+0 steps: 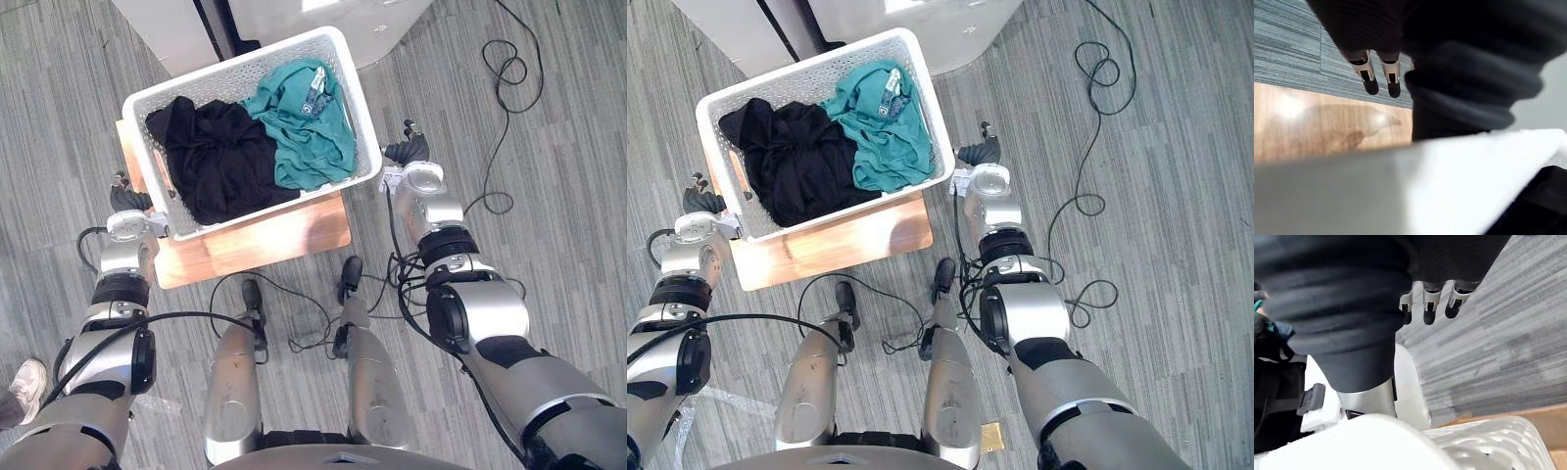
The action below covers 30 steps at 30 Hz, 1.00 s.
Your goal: Pick up the laundry basket with both hands and put the clothes into the washing machine.
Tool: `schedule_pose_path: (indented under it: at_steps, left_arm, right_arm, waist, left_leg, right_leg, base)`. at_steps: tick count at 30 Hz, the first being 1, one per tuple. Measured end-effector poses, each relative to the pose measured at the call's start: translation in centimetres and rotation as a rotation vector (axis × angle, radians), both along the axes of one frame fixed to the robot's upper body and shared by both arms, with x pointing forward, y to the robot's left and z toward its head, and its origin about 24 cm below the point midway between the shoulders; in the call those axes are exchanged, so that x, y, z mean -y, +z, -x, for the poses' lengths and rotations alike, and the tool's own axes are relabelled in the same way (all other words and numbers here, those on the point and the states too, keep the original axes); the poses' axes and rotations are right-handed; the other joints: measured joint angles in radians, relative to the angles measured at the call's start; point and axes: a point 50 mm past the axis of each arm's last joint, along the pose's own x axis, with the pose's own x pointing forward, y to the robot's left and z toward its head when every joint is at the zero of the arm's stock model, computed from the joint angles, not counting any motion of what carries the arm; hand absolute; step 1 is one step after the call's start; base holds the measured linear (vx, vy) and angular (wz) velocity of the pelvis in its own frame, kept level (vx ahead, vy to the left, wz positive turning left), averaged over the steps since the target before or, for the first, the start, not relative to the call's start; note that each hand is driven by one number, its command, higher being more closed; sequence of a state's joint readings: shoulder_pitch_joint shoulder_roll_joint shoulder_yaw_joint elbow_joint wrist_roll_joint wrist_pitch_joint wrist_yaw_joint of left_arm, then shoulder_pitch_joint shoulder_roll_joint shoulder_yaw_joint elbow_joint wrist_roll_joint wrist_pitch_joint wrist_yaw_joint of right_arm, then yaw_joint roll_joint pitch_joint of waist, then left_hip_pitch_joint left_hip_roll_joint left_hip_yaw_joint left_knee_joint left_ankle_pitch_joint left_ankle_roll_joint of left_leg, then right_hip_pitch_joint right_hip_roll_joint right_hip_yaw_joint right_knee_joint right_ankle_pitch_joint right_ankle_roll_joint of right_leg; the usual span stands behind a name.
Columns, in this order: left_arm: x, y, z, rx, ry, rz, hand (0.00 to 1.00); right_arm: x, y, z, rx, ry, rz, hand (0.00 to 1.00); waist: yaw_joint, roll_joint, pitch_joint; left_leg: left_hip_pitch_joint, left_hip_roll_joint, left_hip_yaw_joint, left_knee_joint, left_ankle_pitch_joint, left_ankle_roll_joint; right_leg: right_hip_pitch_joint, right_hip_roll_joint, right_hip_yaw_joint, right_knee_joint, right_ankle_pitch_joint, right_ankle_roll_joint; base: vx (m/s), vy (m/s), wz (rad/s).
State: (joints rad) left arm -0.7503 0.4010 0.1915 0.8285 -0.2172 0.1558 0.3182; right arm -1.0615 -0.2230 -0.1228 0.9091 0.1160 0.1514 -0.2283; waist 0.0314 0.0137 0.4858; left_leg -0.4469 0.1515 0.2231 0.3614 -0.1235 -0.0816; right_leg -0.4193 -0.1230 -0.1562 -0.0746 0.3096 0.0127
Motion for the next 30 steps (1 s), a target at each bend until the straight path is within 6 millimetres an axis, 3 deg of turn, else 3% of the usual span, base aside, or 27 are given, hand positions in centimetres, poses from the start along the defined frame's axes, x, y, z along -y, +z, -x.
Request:
schedule_pose_path:
  at_steps: [8, 14, 22, 30]
  left_arm:
    - [0.2, -0.7, 1.6, 0.035, -0.021, -0.041, 0.00]
    - [-0.5, -2.6, 4.3, 0.028, -0.015, -0.060, 0.00]
    - [-1.2, -4.6, 6.2, -0.017, 0.009, -0.037, 0.00]
    - [-1.6, -5.3, 6.8, -0.038, 0.011, -0.027, 0.00]
  right_arm:
    - [0.5, -1.9, 1.0, -0.007, 0.000, 0.062, 0.00]
    - [0.2, -4.7, 2.7, -0.027, 0.038, 0.127, 0.00]
    - [-0.2, -6.2, 3.4, -0.059, 0.091, 0.144, 0.00]
    - [-0.3, -6.7, 3.8, -0.057, 0.102, 0.151, 0.00]
  waist:
    - [0.005, 0.001, 0.000]
    - [0.008, 0.002, 0.000]
    - [0.016, 0.002, 0.000]
    - [0.024, 0.002, -0.001]
  left_leg:
    - [0.053, -0.007, 0.006, -0.068, 0.027, -0.007]
    - [0.085, -0.005, 0.010, -0.084, 0.031, -0.011]
    - [0.096, -0.001, 0.009, -0.085, 0.037, -0.015]
    - [0.090, -0.001, -0.002, -0.082, 0.038, -0.016]
  right_leg:
    - [0.022, 0.001, 0.008, -0.005, 0.000, 0.000]
    - [0.045, 0.005, 0.012, -0.006, -0.001, 0.000]
    - [0.057, 0.009, 0.013, -0.006, -0.002, 0.000]
    - [0.059, 0.008, 0.007, -0.006, -0.003, 0.000]
  base:
    - [0.00, 0.000, 0.00]
    - [0.00, 0.000, 0.00]
    - [-0.01, 0.003, 0.00]
    - [-0.02, 0.026, 0.03]
